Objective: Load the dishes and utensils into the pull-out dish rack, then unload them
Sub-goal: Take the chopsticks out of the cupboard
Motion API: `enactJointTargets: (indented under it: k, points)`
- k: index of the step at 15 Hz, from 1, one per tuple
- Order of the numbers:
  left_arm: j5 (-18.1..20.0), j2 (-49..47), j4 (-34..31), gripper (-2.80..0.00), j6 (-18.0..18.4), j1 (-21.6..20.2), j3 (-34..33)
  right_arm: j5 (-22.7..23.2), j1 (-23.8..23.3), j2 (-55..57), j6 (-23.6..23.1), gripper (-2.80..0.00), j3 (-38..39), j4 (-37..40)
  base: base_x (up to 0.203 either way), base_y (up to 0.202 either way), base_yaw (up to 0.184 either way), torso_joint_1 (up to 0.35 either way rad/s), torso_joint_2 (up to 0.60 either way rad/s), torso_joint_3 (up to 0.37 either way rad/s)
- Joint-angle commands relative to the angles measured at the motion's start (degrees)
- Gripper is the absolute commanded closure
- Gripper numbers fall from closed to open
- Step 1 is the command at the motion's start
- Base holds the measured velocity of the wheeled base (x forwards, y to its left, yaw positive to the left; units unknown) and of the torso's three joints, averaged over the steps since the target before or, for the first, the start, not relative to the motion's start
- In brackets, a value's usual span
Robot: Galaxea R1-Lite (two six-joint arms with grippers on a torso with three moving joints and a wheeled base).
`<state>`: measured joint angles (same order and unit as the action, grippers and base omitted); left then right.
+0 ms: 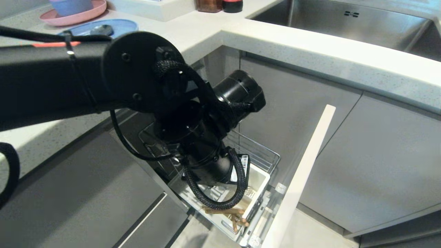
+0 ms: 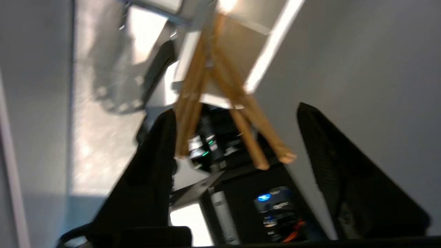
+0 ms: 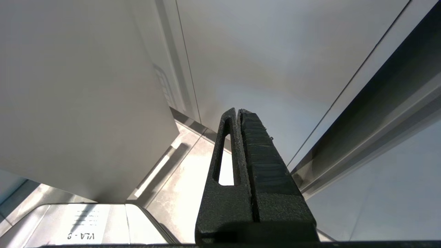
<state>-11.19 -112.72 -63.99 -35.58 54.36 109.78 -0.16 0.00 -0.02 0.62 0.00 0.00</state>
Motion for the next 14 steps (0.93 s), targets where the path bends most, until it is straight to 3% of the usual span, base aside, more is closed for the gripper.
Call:
enactJointTargets:
  k: [1, 5, 10, 14]
  points:
    - [-0.6, -3.6, -1.9, -2.8, 0.6, -1.0, 0.0, 0.0, 0.0, 0.0, 0.0, 0.0, 0.1, 0.0, 0.0, 0.0, 0.0, 0.0, 0.0, 0.0]
    - [-0.4, -6.9, -5.8, -2.8, 2.0, -2.9, -0.3, 0.1, 0.0, 0.0, 0.0, 0.0, 0.1, 0.0, 0.0, 0.0, 0.0, 0.0, 0.0, 0.0]
    - [0.5, -10.0, -10.6, -2.8, 8.7, -6.1, -0.1, 0.0, 0.0, 0.0, 0.0, 0.0, 0.1, 0.0, 0.0, 0.0, 0.0, 0.0, 0.0, 0.0]
    - [3.4, -10.8, -12.9, -2.8, 12.4, -7.2, 0.1, 0.0, 0.0, 0.0, 0.0, 0.0, 0.1, 0.0, 0.0, 0.0, 0.0, 0.0, 0.0, 0.0]
